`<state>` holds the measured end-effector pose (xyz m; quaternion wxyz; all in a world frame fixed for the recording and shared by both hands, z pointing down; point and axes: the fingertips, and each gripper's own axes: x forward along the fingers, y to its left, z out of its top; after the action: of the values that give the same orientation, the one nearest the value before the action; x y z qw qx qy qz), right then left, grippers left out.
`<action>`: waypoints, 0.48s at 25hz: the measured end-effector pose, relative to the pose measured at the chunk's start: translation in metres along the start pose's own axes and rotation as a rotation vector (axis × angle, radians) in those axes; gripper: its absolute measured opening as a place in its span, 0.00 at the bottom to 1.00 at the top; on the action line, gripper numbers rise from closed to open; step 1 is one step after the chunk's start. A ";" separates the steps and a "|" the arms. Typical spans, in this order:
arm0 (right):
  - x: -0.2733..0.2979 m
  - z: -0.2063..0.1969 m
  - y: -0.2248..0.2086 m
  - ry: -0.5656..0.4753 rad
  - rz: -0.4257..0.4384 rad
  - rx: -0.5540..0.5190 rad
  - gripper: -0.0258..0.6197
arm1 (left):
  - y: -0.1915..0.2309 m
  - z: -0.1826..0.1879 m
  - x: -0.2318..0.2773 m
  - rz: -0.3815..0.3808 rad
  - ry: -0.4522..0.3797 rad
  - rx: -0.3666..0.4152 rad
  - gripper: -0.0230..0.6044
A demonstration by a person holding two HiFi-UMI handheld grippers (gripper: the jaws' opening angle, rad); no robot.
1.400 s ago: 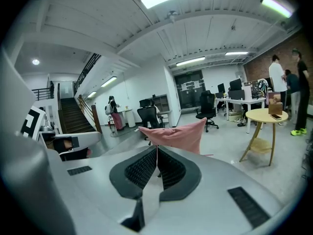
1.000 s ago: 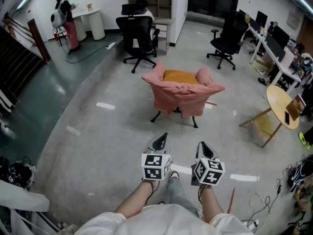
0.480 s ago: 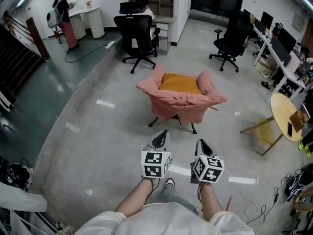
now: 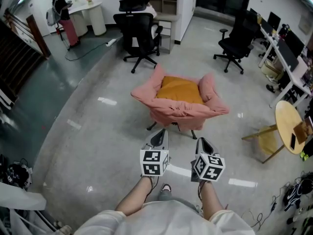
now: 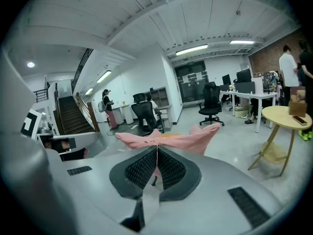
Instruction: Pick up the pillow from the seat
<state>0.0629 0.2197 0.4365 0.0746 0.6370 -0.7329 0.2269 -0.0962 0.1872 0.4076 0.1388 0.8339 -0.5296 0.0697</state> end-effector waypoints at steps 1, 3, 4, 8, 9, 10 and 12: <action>0.007 0.004 -0.005 0.000 0.002 0.001 0.09 | 0.000 0.003 0.008 0.003 0.000 0.001 0.05; 0.019 0.012 -0.014 0.001 0.005 0.006 0.09 | 0.000 0.008 0.022 0.008 -0.002 0.006 0.05; 0.026 0.015 -0.018 0.001 0.007 0.008 0.09 | 0.001 0.010 0.029 0.011 -0.001 0.008 0.05; 0.049 0.025 -0.032 0.000 0.014 0.018 0.09 | 0.007 0.012 0.052 0.026 0.013 0.018 0.05; 0.054 0.027 -0.035 0.000 0.016 0.021 0.09 | 0.008 0.013 0.056 0.030 0.016 0.019 0.05; 0.058 0.029 -0.037 0.000 0.018 0.024 0.09 | 0.010 0.014 0.060 0.034 0.018 0.020 0.05; 0.064 0.032 -0.041 0.000 0.020 0.028 0.09 | 0.013 0.016 0.067 0.040 0.022 0.023 0.05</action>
<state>0.0969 0.1448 0.4428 0.0630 0.6305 -0.7361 0.2379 -0.0799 0.1190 0.4124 0.1335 0.8240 -0.5437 0.0876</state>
